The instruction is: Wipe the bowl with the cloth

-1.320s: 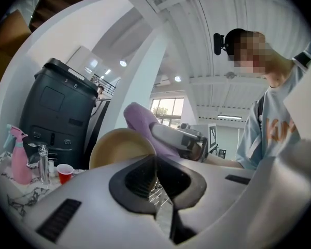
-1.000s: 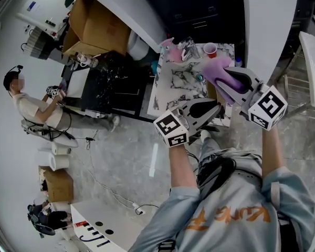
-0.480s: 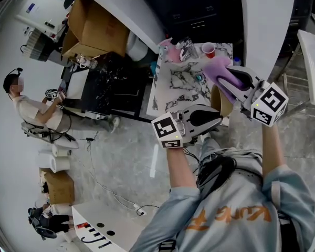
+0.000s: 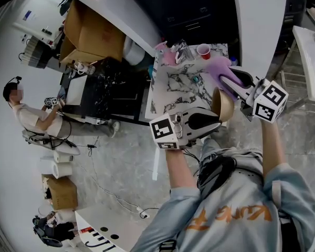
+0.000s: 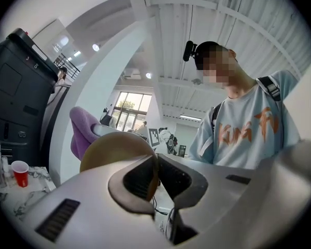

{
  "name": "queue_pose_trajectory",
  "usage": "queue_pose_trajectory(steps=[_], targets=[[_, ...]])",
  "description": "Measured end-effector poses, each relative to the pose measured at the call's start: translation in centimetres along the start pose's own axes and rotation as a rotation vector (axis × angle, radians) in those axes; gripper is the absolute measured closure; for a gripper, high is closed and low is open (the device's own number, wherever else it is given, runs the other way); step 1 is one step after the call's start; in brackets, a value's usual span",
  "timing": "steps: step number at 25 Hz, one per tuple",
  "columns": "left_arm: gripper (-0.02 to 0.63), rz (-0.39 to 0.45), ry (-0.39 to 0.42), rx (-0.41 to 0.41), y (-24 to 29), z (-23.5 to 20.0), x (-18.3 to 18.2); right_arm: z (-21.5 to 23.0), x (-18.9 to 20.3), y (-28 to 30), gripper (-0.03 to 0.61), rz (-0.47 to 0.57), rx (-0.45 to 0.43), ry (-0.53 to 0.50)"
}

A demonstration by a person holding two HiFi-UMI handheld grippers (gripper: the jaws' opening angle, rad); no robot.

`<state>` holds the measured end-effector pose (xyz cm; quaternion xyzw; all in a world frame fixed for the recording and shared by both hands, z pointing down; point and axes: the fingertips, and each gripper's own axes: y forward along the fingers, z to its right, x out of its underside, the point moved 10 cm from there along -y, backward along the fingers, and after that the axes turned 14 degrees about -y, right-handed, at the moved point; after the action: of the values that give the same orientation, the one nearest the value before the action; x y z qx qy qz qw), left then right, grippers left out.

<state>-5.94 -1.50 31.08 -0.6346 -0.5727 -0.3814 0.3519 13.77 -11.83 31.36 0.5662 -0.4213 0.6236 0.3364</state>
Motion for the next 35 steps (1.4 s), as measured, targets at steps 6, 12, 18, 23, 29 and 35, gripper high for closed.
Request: queue_pose_trajectory(steps=[6,12,18,23,29,35], targets=[[0.584,0.047,0.002,0.029,-0.2,-0.3,-0.4,0.8,1.0,-0.6,0.453,-0.009,0.026,0.037],[0.584,0.150,0.013,0.083,-0.3,-0.6,-1.1,1.0,2.2,-0.9,0.453,-0.049,0.036,0.040],[0.584,0.341,0.024,0.030,-1.4,-1.4,-2.2,0.2,3.0,-0.3,0.453,-0.085,-0.035,0.034],[0.584,0.462,0.022,-0.089,-2.6,-1.8,-2.7,-1.1,3.1,0.7,0.453,-0.117,-0.140,0.021],[0.584,0.554,0.014,-0.197,-4.0,-1.8,-2.8,-3.3,3.6,2.6,0.453,-0.158,-0.301,0.022],[0.584,0.611,-0.009,-0.321,-6.2,-1.7,-2.2,-5.3,3.6,3.7,0.453,-0.135,-0.466,0.030]])
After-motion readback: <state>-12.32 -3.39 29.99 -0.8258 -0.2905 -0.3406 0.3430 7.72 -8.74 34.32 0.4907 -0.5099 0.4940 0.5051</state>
